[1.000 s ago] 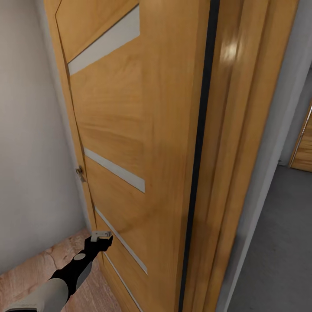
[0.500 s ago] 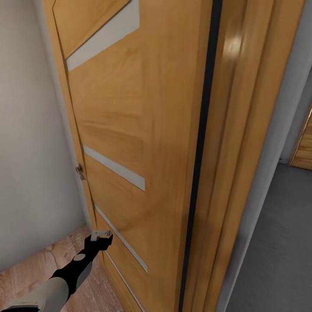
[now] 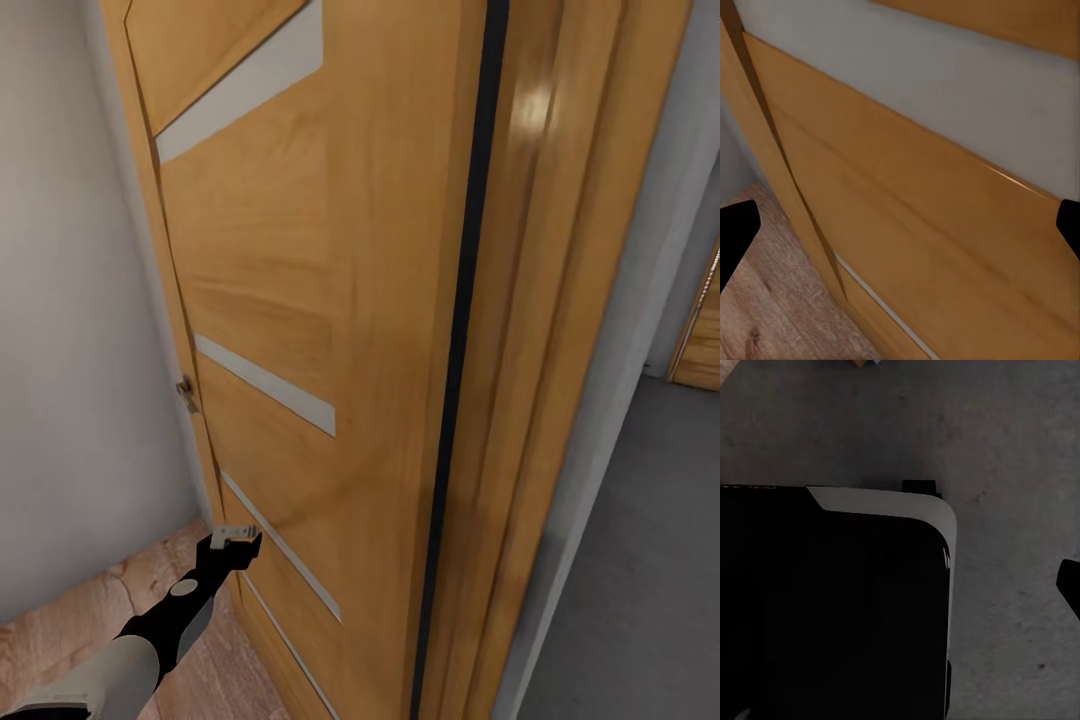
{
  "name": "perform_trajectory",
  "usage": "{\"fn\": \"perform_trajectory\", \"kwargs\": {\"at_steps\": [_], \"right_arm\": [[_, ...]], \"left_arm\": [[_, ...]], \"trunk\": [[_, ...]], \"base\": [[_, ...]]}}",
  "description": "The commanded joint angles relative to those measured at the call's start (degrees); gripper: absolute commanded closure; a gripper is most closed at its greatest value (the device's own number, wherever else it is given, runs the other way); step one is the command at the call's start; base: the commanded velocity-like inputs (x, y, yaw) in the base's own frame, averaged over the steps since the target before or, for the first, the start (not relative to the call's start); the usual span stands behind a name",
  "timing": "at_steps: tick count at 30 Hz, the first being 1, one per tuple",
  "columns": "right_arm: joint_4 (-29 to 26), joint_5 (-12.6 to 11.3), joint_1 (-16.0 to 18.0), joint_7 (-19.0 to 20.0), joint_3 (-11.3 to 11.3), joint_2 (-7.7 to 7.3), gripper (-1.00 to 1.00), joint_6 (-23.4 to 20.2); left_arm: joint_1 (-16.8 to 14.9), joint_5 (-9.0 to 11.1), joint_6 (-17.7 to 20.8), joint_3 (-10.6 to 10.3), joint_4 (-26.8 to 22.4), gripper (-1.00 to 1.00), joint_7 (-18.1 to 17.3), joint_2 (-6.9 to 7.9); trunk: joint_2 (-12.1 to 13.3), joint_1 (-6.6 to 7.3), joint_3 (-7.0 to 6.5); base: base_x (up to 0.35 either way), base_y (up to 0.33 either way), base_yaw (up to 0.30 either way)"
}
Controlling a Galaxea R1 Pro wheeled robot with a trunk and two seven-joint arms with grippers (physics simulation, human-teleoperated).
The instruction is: Move the two storage containers from the living room to the garage. In the garage, place one container on the floor and stack the other container on top of it (either order is fine).
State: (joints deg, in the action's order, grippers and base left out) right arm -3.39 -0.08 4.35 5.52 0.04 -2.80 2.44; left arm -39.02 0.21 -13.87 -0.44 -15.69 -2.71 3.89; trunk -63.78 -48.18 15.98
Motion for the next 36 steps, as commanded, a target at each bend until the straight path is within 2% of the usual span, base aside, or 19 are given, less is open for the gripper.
{"fn": "perform_trajectory", "kwargs": {"at_steps": [1, 19, 36], "right_arm": [[0.1, 0.0, 0.0, 0.2, 0.0, -0.02, -1.00, 0.2], [0.1, 0.0, 0.0, 0.1, 0.0, -0.02, -1.00, 0.2], [0.1, 0.0, 0.0, 0.2, 0.0, -0.02, -1.00, 0.2]], "left_arm": [[-0.1, 0.1, -0.2, -0.2, -0.1, -1.00, -0.4, -0.03], [-0.1, 0.1, -0.2, -0.2, -0.1, -1.00, -0.4, 0.21], [-0.1, 0.1, -0.2, -0.2, -0.1, -1.00, -0.4, 0.24]], "trunk": [[0.0, 0.00, 0.05], [0.0, 0.00, 0.05], [0.0, 0.00, 0.05]], "base": [[-0.005, 0.000, 0.000], [-0.033, 0.000, 0.000], [-0.100, 0.000, 0.000]]}}
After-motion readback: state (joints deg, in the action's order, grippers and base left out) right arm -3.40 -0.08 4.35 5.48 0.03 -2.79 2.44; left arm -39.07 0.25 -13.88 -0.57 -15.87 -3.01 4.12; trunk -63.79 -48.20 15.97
